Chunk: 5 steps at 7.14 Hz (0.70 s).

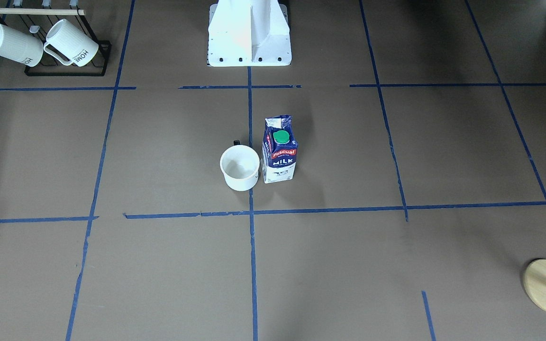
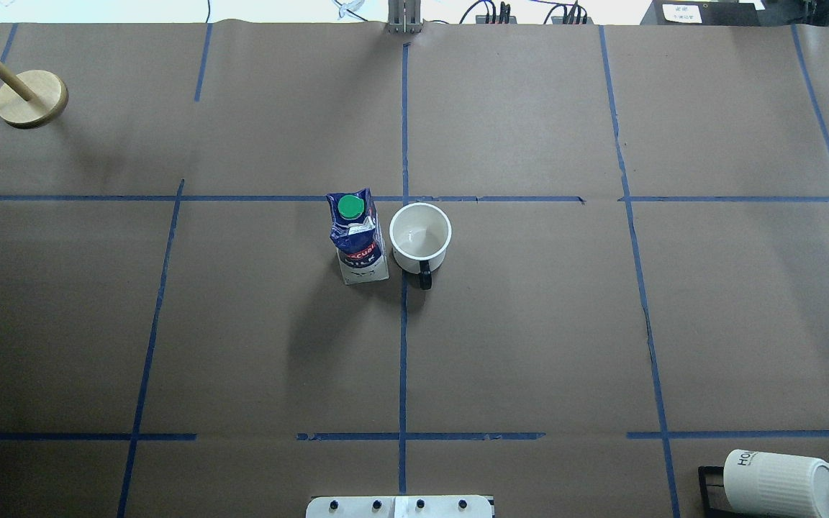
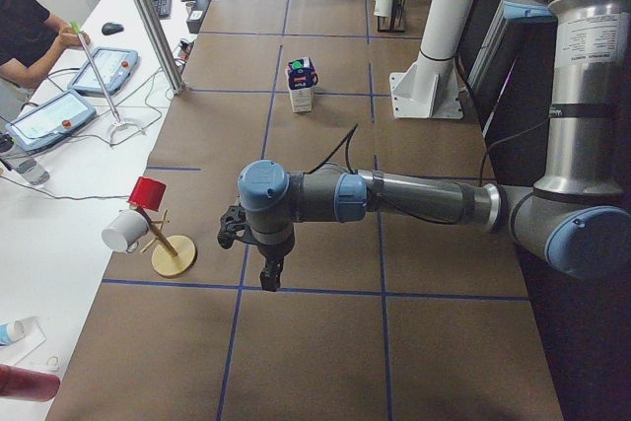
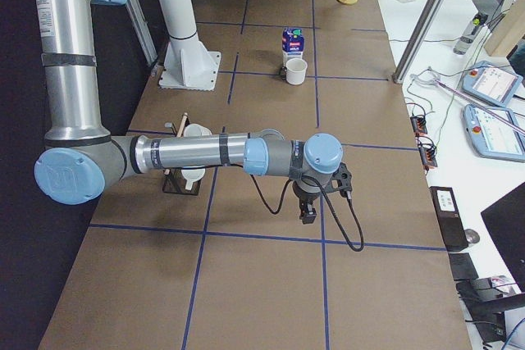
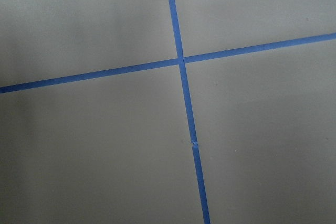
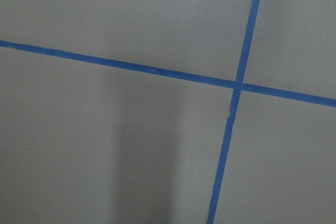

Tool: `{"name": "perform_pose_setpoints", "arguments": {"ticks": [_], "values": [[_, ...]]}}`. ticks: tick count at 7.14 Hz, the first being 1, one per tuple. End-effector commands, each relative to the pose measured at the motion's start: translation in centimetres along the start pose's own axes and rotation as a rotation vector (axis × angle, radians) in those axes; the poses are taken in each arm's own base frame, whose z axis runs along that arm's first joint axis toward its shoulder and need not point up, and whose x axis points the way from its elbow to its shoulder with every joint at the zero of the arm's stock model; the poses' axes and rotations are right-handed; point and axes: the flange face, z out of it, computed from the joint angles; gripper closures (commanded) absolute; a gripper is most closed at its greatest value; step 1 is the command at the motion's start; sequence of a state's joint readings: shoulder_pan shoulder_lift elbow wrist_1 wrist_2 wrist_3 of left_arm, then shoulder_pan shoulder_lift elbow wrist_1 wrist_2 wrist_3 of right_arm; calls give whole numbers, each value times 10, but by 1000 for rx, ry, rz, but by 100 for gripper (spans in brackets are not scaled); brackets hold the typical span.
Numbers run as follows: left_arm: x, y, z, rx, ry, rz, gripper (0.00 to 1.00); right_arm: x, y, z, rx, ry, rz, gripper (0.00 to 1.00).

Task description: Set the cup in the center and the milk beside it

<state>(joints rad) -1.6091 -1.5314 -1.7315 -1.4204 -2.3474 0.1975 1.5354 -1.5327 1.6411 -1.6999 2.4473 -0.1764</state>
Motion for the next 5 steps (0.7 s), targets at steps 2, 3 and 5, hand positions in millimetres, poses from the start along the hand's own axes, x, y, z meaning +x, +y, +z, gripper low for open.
{"name": "perform_pose_setpoints", "arguments": {"ticks": [2,3,5], "values": [[-3,3,5,-14,6,-13,0,-2,0,4,-11,11,0,0],[-2,6,5,-35,16,-35,0,0,0,4,-11,32,49,0],[15,8,-11,-49,22,-48,0,1,-2,3,-5,54,56,0]]}}
